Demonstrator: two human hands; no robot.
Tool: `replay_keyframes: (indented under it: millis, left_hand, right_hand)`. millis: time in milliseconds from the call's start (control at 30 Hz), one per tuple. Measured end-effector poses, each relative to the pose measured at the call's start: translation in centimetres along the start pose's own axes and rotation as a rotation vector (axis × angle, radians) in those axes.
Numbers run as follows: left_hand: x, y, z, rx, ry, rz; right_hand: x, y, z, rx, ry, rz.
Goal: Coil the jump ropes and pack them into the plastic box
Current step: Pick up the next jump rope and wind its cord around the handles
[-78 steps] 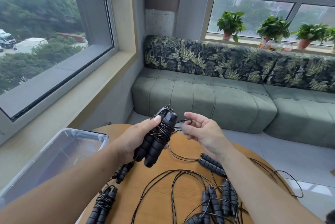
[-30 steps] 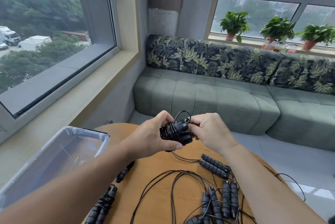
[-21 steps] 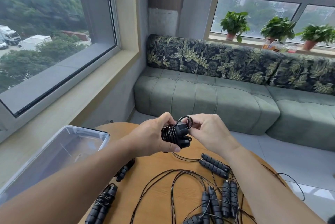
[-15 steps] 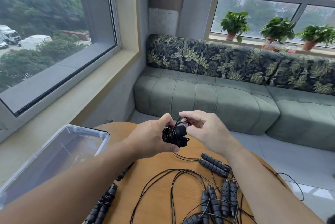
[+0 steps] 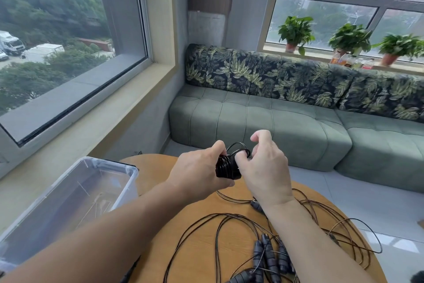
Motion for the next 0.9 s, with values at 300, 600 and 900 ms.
replay_keyframes:
  millis: [300,600,900]
  left_hand:
    - [0.2,-0.5,-0.5,0.055,0.045,-0.054]
    - [0.0,-1.6,-1.1,0.066,0.104,-0.032]
    - [-0.4,-2.6,-1.5,0.08,0.136,-0.062]
  right_hand:
    - [1.4,-1.0,-0.7,-0.005,-0.196,-0.17]
    - [1.9,-1.6,-0.4,0.065,-0.185,-0.197]
    - [2.3,-2.7,-0.6,0.02,-0.214,-0.175]
Point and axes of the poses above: each hand's wrist, its own z-axis away from the middle knuckle, its own y-axis out of the back of the hand, x = y × z, the point moved 8 cm from there along -z, towards the middle knuckle, and after that the axes turned 5 degrees about -z, right-handed, at the moved point
